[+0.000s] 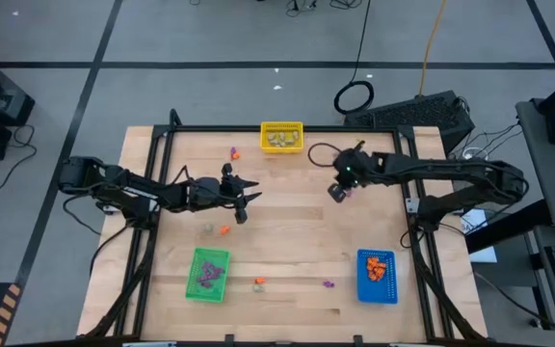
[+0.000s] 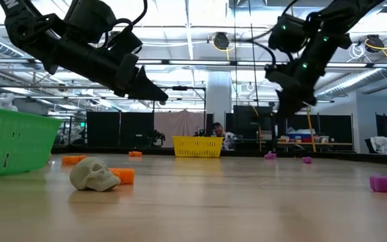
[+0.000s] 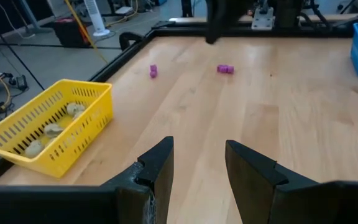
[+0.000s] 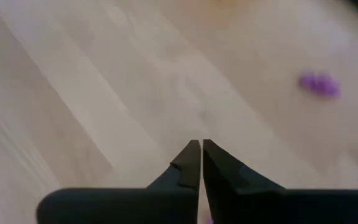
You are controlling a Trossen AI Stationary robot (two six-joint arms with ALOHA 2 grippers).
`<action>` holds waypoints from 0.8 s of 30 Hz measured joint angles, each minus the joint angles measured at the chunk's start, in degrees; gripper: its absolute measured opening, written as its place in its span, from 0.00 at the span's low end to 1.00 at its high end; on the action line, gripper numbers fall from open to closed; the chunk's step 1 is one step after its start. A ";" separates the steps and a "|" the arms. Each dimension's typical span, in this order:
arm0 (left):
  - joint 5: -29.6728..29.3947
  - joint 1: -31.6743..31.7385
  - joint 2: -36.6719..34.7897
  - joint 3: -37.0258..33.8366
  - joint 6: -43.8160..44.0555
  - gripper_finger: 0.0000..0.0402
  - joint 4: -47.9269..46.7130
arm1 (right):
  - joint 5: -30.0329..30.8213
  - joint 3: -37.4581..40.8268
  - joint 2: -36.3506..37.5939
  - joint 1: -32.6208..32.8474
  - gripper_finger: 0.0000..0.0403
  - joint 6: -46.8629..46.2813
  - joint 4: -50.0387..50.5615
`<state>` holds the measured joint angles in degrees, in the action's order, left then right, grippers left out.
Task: Sort Halloween decoration
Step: Put the purple skeleton toy into the green bin
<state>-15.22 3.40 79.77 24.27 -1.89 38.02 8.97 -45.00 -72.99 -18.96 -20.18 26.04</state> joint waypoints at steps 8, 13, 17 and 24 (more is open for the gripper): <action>0.04 0.32 0.00 0.15 -0.02 0.36 -0.28 | -0.06 0.21 -2.27 3.17 0.22 -9.12 10.80; 0.04 0.32 -0.02 0.15 0.03 0.36 -0.02 | 0.21 0.21 -2.26 5.02 0.35 -17.61 14.01; 0.08 0.32 -0.02 0.16 0.06 0.36 -0.66 | 4.15 0.18 -3.10 5.22 0.39 -22.37 14.48; 0.22 0.32 0.00 0.17 1.53 0.36 -1.59 | 5.86 0.18 -10.85 4.83 0.35 -24.46 12.90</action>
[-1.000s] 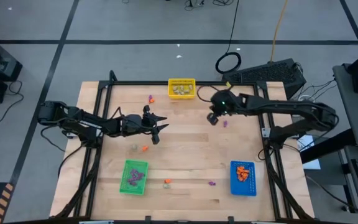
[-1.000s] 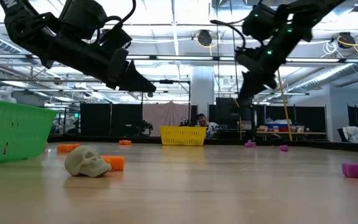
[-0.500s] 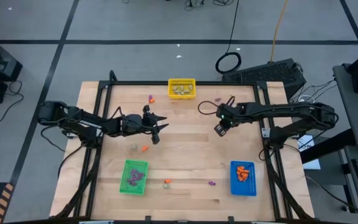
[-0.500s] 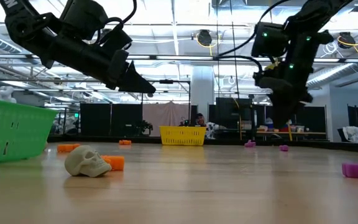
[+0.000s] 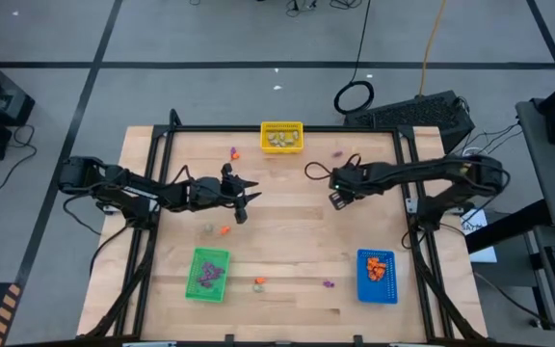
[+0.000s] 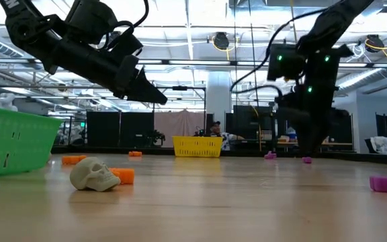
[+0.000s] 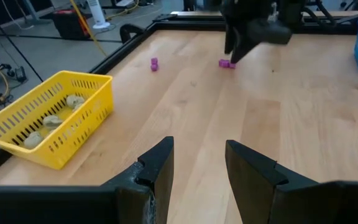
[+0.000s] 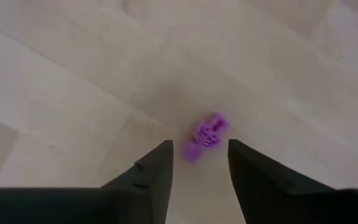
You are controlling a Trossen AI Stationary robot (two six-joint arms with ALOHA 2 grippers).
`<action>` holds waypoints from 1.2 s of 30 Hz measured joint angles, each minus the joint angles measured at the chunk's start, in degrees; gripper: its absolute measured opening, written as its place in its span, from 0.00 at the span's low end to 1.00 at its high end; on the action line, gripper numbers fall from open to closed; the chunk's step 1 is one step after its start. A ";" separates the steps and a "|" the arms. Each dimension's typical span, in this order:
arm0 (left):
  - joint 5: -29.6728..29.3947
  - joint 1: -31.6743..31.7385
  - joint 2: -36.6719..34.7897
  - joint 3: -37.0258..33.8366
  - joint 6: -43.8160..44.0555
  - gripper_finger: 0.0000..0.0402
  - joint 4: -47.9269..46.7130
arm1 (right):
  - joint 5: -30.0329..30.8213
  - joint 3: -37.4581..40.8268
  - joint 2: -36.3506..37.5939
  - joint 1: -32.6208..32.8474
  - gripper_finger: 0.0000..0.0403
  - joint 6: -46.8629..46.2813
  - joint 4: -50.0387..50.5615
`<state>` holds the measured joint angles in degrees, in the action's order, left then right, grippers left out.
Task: Sort Halloween decoration
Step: Put the purple skeleton toy into the green bin
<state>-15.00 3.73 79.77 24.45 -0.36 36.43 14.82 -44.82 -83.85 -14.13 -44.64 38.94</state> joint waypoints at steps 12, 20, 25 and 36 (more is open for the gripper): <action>0.03 0.00 0.00 0.00 0.00 0.36 0.52 | 0.36 -0.28 -8.07 0.02 0.26 0.28 -2.76; 0.04 0.00 -0.01 0.00 0.07 0.36 0.63 | 0.16 -0.17 -7.64 0.50 0.08 7.65 -3.31; 0.04 0.00 0.00 0.00 0.11 0.36 0.75 | 0.38 -0.18 -7.11 1.54 0.02 12.15 -3.18; 0.04 -0.11 0.00 0.00 1.55 0.36 0.55 | -2.93 -1.43 -1.25 4.08 0.01 15.52 -2.50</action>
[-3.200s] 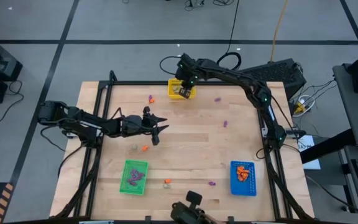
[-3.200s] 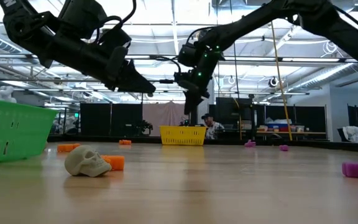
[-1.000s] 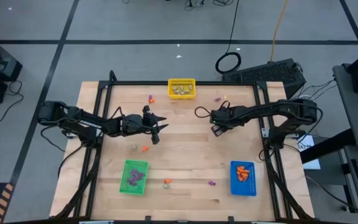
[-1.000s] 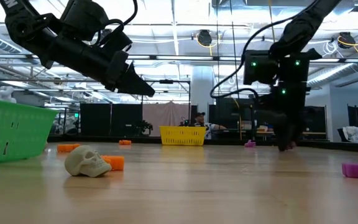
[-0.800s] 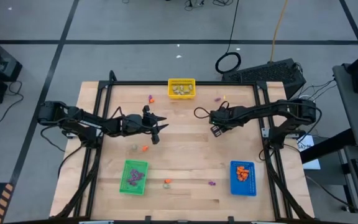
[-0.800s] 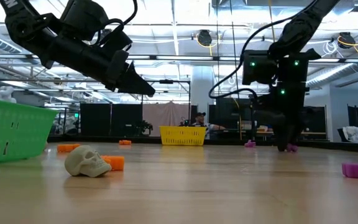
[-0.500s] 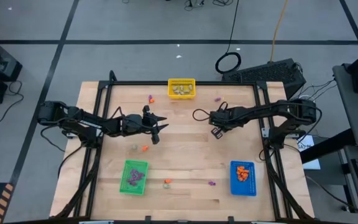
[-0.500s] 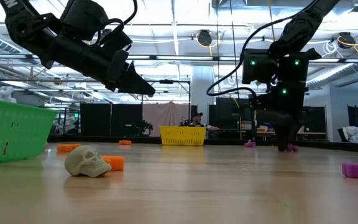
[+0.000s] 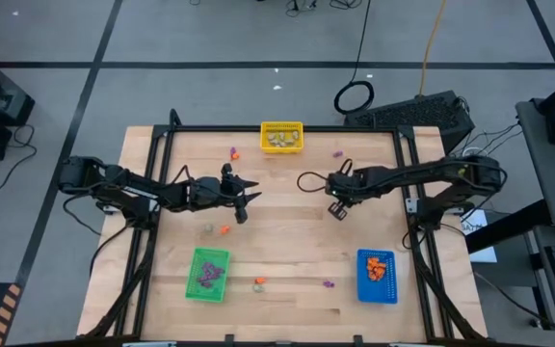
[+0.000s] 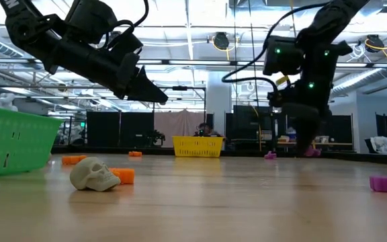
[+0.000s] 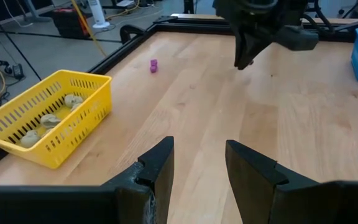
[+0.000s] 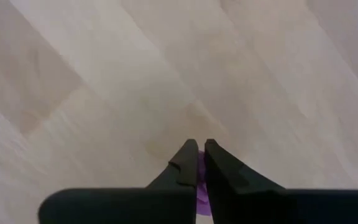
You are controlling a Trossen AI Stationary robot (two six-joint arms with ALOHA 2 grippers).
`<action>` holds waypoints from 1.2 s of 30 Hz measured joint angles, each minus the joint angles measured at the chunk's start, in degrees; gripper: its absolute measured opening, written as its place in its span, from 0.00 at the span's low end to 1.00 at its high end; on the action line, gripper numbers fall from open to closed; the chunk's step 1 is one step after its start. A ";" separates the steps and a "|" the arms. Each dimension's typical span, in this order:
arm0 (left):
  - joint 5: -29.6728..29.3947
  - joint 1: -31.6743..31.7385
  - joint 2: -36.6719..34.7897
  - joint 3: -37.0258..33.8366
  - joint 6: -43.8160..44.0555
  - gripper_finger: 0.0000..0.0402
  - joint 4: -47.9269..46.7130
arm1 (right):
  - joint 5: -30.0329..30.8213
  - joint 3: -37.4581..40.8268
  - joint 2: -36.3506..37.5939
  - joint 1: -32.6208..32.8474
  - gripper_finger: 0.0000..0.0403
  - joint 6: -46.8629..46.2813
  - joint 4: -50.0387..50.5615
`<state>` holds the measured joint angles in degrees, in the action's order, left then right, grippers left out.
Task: Sort Halloween decoration
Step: Put the purple skeleton toy into the green bin
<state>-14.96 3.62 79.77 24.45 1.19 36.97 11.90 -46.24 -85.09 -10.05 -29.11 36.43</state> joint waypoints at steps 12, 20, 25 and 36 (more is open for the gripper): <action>0.04 0.00 -0.02 0.05 -0.26 0.36 1.56 | -6.24 0.01 1.25 5.63 0.01 0.13 -10.88; -1.12 0.02 -0.59 -0.37 -2.52 0.36 -0.08 | -6.03 -0.08 -2.33 13.29 0.01 4.85 -34.14; -1.62 0.00 -0.65 -1.44 -2.93 0.36 0.30 | -5.91 -1.57 -7.16 18.17 0.01 8.34 -48.12; -2.85 0.17 -0.68 -9.19 -1.09 0.36 13.09 | -2.92 -24.95 -26.91 23.82 0.01 18.13 -55.35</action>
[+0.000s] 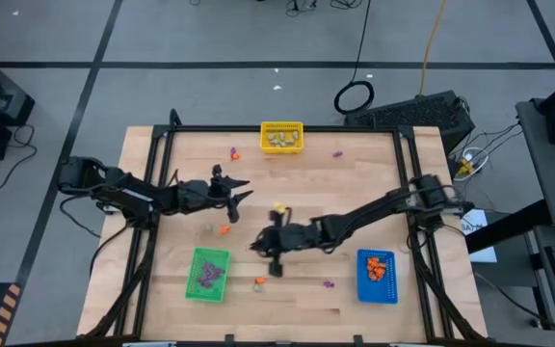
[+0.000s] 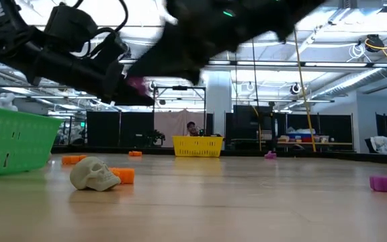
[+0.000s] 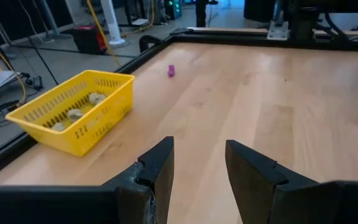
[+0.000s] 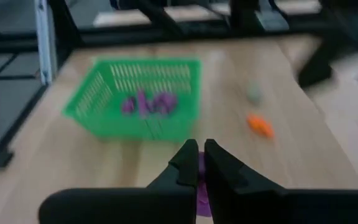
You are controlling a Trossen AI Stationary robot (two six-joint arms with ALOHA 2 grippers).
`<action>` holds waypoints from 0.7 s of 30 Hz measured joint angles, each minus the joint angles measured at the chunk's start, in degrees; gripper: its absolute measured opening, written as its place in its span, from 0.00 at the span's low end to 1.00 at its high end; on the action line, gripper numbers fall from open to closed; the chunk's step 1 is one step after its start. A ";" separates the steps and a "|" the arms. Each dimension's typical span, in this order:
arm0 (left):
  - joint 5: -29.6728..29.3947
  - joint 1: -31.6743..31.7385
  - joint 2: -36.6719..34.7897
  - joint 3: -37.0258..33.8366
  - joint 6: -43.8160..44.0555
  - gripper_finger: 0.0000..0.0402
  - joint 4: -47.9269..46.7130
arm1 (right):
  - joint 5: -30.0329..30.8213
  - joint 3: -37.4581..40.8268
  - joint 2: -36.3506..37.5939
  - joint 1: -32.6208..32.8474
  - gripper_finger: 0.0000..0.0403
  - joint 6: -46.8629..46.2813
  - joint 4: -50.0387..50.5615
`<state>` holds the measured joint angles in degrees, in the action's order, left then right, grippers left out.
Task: Sort Halloween decoration
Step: Put the purple skeleton toy into the green bin
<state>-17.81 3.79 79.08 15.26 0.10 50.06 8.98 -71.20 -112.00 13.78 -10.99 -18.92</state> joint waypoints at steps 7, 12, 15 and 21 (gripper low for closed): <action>-0.54 0.00 -0.34 -1.35 1.11 0.36 2.08 | -0.50 -16.76 -10.44 0.23 0.00 3.41 -0.02; -0.59 -0.17 -0.32 -2.26 2.61 0.36 2.37 | -1.59 -23.92 -16.25 0.17 0.00 3.97 2.49; -0.69 -0.12 -0.34 -2.64 2.97 0.36 4.20 | -2.85 -26.73 -18.21 0.09 0.00 4.02 1.99; -1.18 1.19 -0.45 -2.66 2.14 0.36 3.15 | -1.55 -27.69 -19.00 -0.14 0.00 4.21 1.36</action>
<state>-18.99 4.98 78.63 12.60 2.24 53.21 7.43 -98.89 -131.00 13.64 -6.78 -17.55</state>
